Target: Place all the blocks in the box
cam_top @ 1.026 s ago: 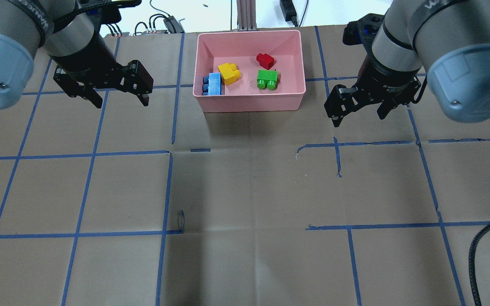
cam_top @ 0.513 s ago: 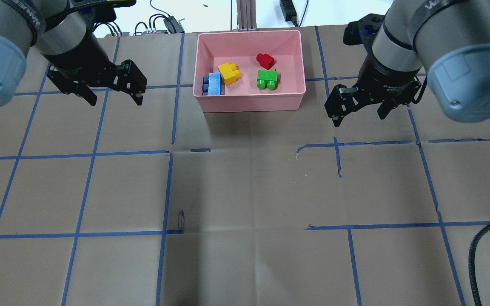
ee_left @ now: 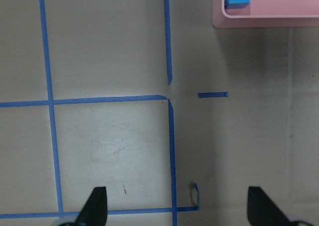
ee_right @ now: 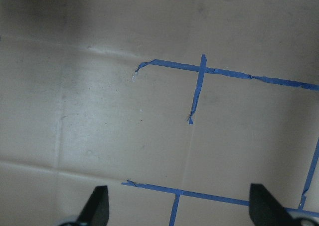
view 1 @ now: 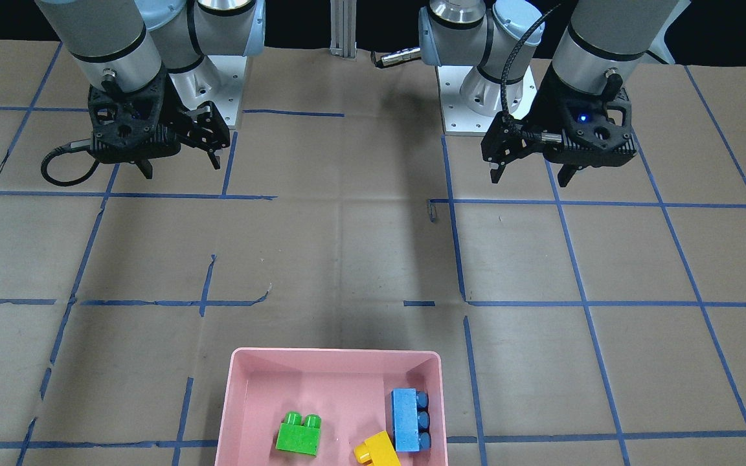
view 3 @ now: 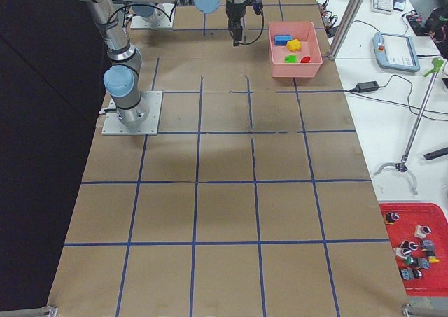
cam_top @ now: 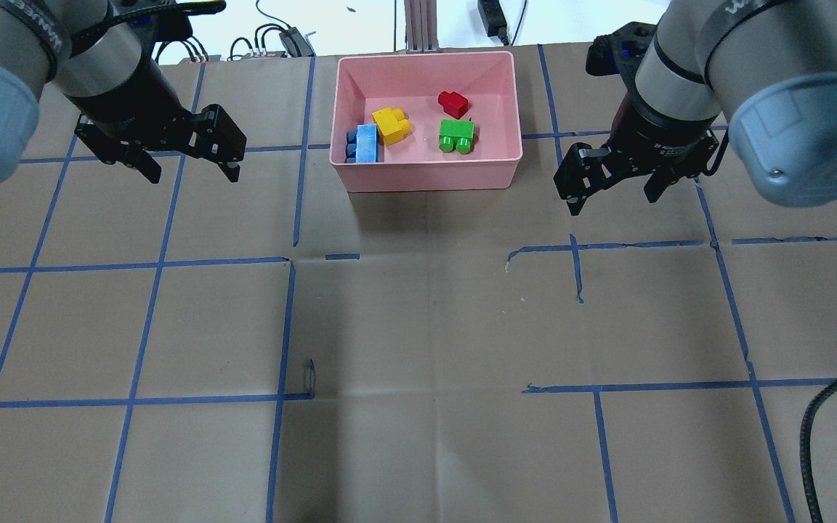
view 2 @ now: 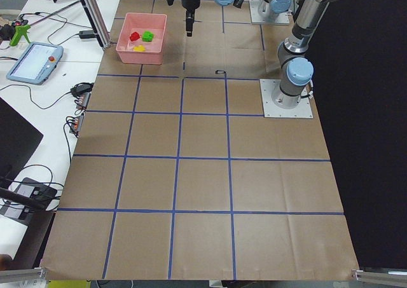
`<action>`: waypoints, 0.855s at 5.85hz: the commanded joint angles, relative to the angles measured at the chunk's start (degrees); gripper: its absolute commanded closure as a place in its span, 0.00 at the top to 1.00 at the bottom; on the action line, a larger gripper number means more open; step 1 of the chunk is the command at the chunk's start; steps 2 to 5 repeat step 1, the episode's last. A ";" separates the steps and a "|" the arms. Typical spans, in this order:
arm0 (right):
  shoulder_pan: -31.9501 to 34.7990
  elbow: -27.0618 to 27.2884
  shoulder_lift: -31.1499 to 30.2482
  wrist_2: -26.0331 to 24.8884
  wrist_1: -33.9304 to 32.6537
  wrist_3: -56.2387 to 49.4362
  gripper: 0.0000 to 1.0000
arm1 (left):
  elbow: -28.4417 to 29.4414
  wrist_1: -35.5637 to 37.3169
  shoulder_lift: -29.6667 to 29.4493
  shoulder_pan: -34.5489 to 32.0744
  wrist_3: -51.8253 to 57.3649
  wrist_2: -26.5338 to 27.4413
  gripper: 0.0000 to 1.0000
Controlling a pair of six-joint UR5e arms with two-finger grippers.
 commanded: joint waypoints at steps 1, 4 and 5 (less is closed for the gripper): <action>0.07 -0.30 0.18 0.07 0.08 0.00 1.00 | -0.06 -0.08 0.20 0.01 0.00 0.08 1.00; 0.07 -0.30 0.18 0.07 0.08 0.00 1.00 | -0.06 -0.08 0.20 0.01 0.00 0.08 1.00; 0.07 -0.30 0.18 0.07 0.08 0.00 1.00 | -0.06 -0.08 0.20 0.01 0.00 0.08 1.00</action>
